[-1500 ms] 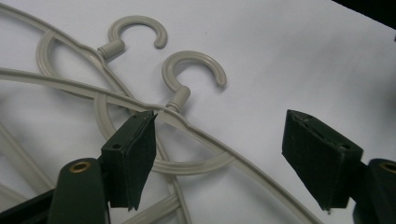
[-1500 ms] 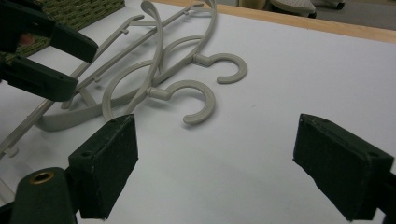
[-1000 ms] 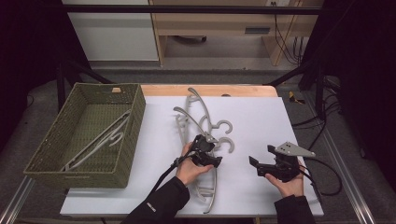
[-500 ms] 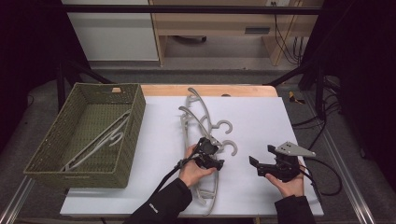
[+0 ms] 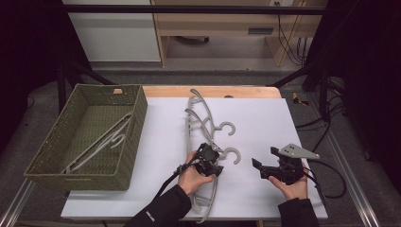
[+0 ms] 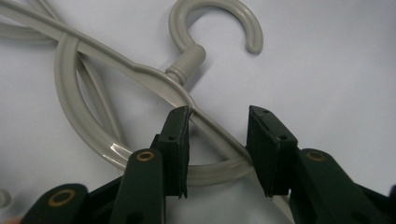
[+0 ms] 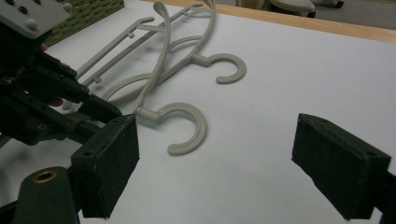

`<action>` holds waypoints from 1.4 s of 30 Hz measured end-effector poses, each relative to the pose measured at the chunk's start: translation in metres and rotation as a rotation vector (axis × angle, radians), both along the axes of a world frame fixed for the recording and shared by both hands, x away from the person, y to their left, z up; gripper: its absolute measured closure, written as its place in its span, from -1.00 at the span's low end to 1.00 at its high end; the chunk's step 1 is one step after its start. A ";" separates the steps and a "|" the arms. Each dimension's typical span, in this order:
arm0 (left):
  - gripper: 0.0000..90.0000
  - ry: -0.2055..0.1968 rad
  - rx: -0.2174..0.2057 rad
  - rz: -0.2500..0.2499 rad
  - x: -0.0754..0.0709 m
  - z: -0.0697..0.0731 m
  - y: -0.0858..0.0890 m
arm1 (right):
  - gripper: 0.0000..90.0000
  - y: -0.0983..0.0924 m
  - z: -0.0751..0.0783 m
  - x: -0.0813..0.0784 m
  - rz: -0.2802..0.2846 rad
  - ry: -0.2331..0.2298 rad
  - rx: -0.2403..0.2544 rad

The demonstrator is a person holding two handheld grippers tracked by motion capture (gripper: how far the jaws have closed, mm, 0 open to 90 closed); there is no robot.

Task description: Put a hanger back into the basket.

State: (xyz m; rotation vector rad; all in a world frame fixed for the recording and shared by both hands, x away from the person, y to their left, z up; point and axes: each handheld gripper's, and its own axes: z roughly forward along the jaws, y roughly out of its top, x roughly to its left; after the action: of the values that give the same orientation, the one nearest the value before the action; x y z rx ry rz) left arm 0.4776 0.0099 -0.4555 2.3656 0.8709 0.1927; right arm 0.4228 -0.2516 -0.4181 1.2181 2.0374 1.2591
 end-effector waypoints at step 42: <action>0.56 0.070 0.033 0.011 -0.030 -0.001 0.008 | -0.62 0.002 0.002 -0.001 0.006 -0.006 0.005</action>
State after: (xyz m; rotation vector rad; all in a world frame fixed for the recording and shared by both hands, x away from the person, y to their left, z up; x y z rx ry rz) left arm 0.4472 0.0184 -0.4561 2.4114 0.9209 0.1311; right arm 0.4221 -0.2498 -0.4164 1.2092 2.0364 1.2700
